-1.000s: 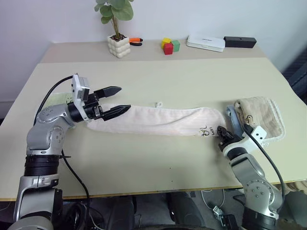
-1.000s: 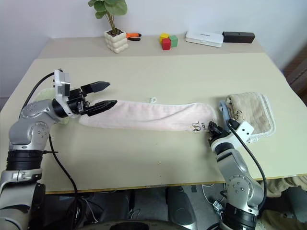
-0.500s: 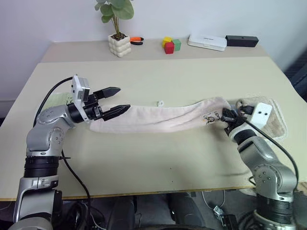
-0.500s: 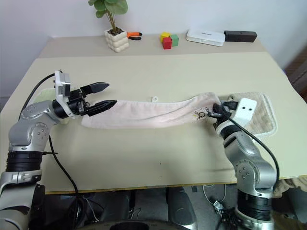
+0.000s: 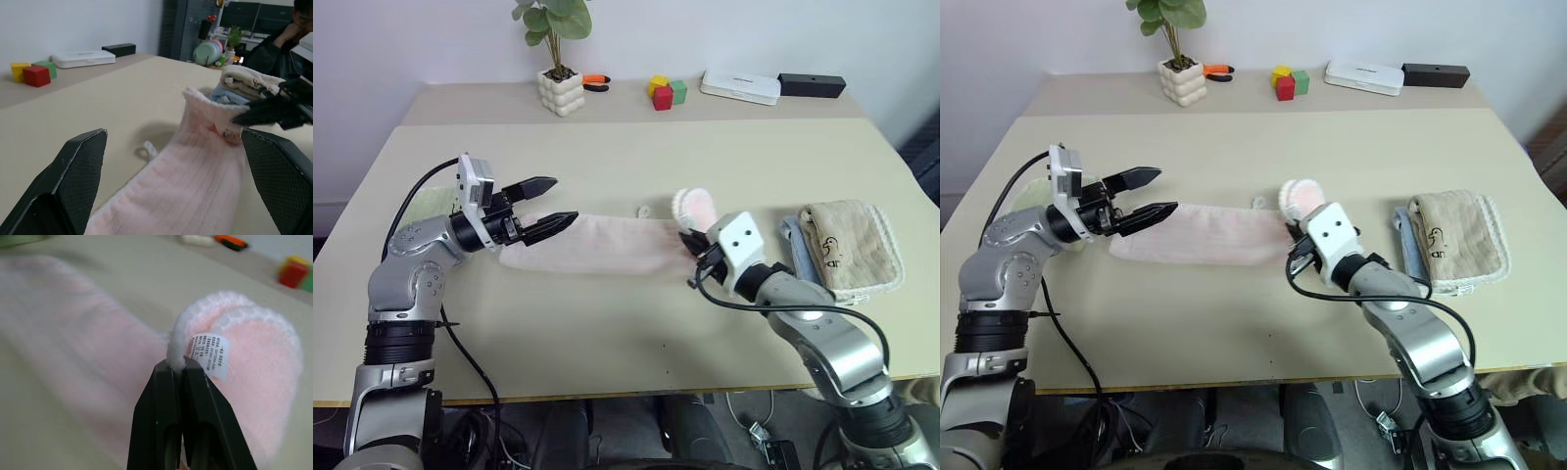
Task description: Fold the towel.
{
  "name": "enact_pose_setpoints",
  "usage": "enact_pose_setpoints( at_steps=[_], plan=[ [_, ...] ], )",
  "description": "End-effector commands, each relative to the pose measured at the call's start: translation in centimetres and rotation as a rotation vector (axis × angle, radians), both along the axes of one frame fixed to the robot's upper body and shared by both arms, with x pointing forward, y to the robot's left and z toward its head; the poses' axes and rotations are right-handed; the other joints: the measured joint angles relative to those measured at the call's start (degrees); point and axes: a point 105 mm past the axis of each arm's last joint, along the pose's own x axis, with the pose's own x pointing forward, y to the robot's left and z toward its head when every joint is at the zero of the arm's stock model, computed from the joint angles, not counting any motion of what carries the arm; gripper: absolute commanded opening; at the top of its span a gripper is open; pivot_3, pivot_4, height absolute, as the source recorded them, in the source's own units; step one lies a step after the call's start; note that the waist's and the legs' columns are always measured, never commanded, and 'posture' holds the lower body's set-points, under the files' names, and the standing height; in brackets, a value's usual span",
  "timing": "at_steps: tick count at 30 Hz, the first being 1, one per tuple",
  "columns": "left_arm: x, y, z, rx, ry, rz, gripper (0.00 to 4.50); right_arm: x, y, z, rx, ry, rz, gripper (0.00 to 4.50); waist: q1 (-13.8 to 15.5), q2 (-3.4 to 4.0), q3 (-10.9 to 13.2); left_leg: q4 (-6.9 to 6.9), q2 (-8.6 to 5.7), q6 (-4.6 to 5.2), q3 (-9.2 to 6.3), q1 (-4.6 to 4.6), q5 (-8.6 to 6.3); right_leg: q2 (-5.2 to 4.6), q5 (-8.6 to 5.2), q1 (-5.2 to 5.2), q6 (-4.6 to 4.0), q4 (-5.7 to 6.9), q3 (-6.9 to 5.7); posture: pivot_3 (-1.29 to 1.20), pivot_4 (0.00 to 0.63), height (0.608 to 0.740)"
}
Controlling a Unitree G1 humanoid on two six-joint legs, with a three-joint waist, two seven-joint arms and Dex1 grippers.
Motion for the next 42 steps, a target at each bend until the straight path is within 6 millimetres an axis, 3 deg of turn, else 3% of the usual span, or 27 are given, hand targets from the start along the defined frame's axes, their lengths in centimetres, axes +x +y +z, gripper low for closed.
enact_pose_setpoints(
  at_steps=[1,4,12,21,25,29,31,32,34,37,40,42],
  plan=[
    [-0.6,-0.2,1.4,-0.017,-0.054,-0.010,4.50,0.0,1.0,0.1,-0.022,-0.030,0.044,0.02,0.0,-0.01,0.0,0.00,0.00,0.00,0.00,0.00,0.00,-0.01,0.00,0.00,0.00,0.00,0.00,0.00,0.150,0.740],
    [-0.7,-0.1,1.1,-0.013,-0.047,-0.007,4.50,0.3,2.4,-1.3,-0.059,0.003,0.099,0.02,-0.1,-0.02,0.0,0.00,0.00,0.00,0.00,0.00,0.00,-0.01,0.00,0.01,0.00,0.00,0.00,0.00,0.150,0.740],
    [-0.9,0.2,1.4,-0.011,-0.047,0.010,4.50,0.8,6.3,-2.6,-0.065,0.033,0.227,0.02,-0.1,-0.01,0.0,-0.01,0.01,0.00,0.00,0.02,0.00,0.02,0.01,-0.02,0.00,0.03,-0.01,0.00,0.150,0.740],
    [-0.9,0.3,1.4,-0.008,-0.042,0.013,4.50,1.9,8.2,-2.7,-0.062,0.022,0.248,0.02,-0.1,-0.02,0.0,-0.02,0.00,0.00,-0.01,0.02,0.00,0.00,0.01,-0.02,0.00,0.03,-0.03,0.00,0.150,0.740],
    [-0.8,0.3,1.4,-0.008,-0.041,0.014,4.50,1.6,9.0,-2.5,0.017,0.066,0.288,1.29,-0.2,-0.02,0.0,-0.02,0.01,0.00,-0.01,0.02,0.00,0.00,0.01,-0.02,0.00,0.04,-0.03,0.00,0.150,0.740],
    [-0.8,0.3,1.4,-0.008,-0.040,0.014,4.50,0.4,9.7,-1.8,0.030,0.049,0.388,3.38,-0.1,-0.02,0.0,-0.01,0.00,-0.01,-0.01,0.02,0.00,0.00,0.01,-0.02,0.00,0.05,-0.03,0.00,0.150,0.740],
    [-0.7,0.3,1.3,-0.008,-0.040,0.015,4.50,-0.2,9.5,-0.4,0.070,0.017,0.454,4.33,-0.1,-0.02,0.0,-0.01,0.00,-0.01,-0.01,0.01,0.00,0.00,0.01,-0.02,0.00,0.04,-0.03,0.00,0.150,0.740],
    [-0.7,0.3,1.3,-0.009,-0.040,0.016,4.50,-0.3,9.3,0.3,0.090,-0.004,0.470,4.43,-0.1,-0.02,0.0,-0.01,0.00,-0.01,-0.01,0.01,0.00,0.00,0.01,-0.01,0.00,0.04,-0.03,0.00,0.150,0.740],
    [-0.7,0.3,1.2,-0.011,-0.038,0.014,4.50,0.9,7.9,3.5,0.257,-0.026,0.428,4.43,-0.1,-0.02,0.0,-0.01,0.00,-0.01,-0.01,0.01,0.00,0.00,0.01,-0.01,0.01,0.04,-0.03,0.00,0.150,0.740],
    [-0.8,0.1,1.1,-0.014,-0.036,0.012,4.50,2.9,5.9,6.2,0.429,-0.035,0.324,4.43,-0.2,-0.02,0.0,0.00,0.01,-0.01,-0.01,0.02,0.00,0.00,0.03,-0.01,0.00,0.08,-0.03,0.00,0.150,0.740],
    [-0.8,0.0,0.9,-0.018,-0.035,0.013,4.50,4.9,4.2,6.6,0.477,-0.043,0.217,3.61,-0.1,-0.01,0.0,-0.04,0.01,-0.01,-0.03,0.04,0.00,0.00,0.02,-0.01,-0.01,0.09,-0.05,0.00,0.150,0.740],
    [-0.8,-0.1,0.8,-0.022,-0.028,0.016,4.50,5.6,3.6,6.3,0.452,-0.067,0.176,2.72,-0.1,-0.01,0.0,-0.05,0.01,-0.01,-0.03,0.04,0.00,0.00,0.02,-0.01,-0.01,0.07,-0.06,0.00,0.150,0.740]
  ],
)
